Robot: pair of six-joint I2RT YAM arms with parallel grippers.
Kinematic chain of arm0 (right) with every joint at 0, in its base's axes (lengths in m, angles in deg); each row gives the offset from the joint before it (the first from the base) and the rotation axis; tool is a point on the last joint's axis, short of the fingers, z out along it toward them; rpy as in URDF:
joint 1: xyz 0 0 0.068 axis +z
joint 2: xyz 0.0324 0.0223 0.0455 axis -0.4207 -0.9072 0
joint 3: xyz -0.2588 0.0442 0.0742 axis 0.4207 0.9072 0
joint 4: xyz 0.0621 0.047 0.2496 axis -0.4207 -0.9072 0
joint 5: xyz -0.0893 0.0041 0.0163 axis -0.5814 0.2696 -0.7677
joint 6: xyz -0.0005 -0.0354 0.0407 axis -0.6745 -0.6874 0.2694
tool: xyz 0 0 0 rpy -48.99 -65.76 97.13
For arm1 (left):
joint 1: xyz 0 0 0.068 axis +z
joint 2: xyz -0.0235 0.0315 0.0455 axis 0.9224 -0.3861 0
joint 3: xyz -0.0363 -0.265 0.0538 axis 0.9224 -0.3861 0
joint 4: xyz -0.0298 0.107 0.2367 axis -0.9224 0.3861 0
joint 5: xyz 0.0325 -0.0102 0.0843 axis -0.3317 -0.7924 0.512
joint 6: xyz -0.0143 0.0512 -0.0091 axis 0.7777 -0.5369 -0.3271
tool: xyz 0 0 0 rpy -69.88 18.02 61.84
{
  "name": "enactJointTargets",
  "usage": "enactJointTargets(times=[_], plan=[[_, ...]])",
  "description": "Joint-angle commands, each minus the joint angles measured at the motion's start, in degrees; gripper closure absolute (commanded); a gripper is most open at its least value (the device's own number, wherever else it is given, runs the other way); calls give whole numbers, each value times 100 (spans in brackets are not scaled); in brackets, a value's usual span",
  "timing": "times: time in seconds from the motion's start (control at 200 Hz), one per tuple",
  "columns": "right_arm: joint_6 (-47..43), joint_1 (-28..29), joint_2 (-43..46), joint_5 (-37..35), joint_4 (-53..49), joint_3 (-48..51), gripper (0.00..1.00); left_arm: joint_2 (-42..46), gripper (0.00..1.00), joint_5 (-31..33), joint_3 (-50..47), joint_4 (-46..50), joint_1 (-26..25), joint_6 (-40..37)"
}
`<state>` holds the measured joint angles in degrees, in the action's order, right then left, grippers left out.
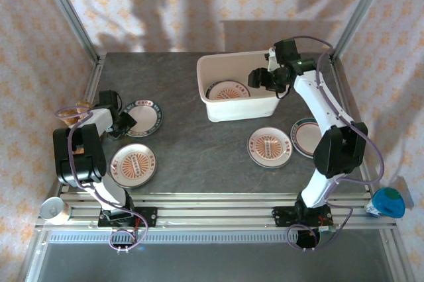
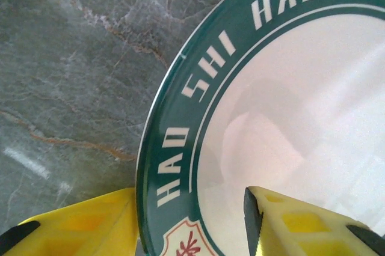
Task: Place the plates into the plastic bin on the countertop
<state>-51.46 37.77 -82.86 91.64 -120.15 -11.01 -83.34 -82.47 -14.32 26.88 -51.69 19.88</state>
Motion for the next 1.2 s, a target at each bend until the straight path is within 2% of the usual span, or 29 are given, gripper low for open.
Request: enactJointTargets(times=[0.0, 0.325, 0.756, 1.196], plan=[[-12, 21, 199, -172, 64, 75, 29, -134, 51, -128, -132, -246, 92, 81], [32, 19, 149, -104, 81, 63, 29, -233, 52, -253, -364, -453, 182, 122], [124, 19, 205, -115, 187, 249, 29, -29, 79, -215, -456, -377, 192, 37], [138, 21, 329, -144, 312, 304, 29, 879, 93, -282, -465, -50, 191, 0]])
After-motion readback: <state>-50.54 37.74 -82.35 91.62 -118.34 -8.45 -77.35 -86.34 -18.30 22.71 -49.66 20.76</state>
